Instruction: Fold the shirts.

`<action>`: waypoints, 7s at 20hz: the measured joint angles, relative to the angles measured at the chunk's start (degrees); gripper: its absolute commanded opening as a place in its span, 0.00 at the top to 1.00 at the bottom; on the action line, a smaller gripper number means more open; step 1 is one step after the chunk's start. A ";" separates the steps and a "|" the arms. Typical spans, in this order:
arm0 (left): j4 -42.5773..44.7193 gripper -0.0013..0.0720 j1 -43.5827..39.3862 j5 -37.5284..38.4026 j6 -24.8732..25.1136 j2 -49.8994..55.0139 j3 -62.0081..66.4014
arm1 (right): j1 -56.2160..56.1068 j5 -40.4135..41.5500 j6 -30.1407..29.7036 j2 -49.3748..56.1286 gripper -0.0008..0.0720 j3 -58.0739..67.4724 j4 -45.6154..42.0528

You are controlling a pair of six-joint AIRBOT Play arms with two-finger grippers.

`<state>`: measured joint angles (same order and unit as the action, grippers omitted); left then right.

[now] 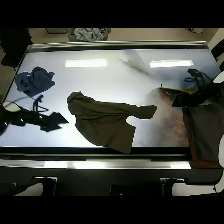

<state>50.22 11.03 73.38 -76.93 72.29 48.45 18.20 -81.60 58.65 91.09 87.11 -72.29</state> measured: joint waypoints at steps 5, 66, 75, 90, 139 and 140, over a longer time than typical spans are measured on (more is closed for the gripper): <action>-10.32 0.01 -12.39 -9.51 -0.28 -2.89 -13.51 | -1.18 -0.35 -2.78 2.25 0.07 0.26 0.55; -8.17 0.94 7.91 -10.95 -6.80 -21.51 32.00 | -8.13 6.88 11.58 -34.71 0.93 2.36 -12.09; -12.26 0.94 0.72 -22.71 0.46 13.29 24.09 | -8.09 25.90 9.86 5.88 0.93 0.59 20.52; 10.91 0.37 14.45 11.65 -3.91 10.45 22.25 | 4.63 -3.82 -1.09 -4.85 0.23 -2.45 5.92; 4.85 0.94 6.84 -9.55 -8.63 -17.90 69.22 | 1.01 13.14 -8.74 -38.14 0.93 23.74 1.05; 4.90 0.94 6.73 -10.36 -9.60 -19.61 70.88 | 1.03 12.92 -7.93 -40.19 0.93 26.43 -0.59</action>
<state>55.11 17.76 63.02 -86.52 52.69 119.33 19.22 -68.69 50.72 50.89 113.54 -72.88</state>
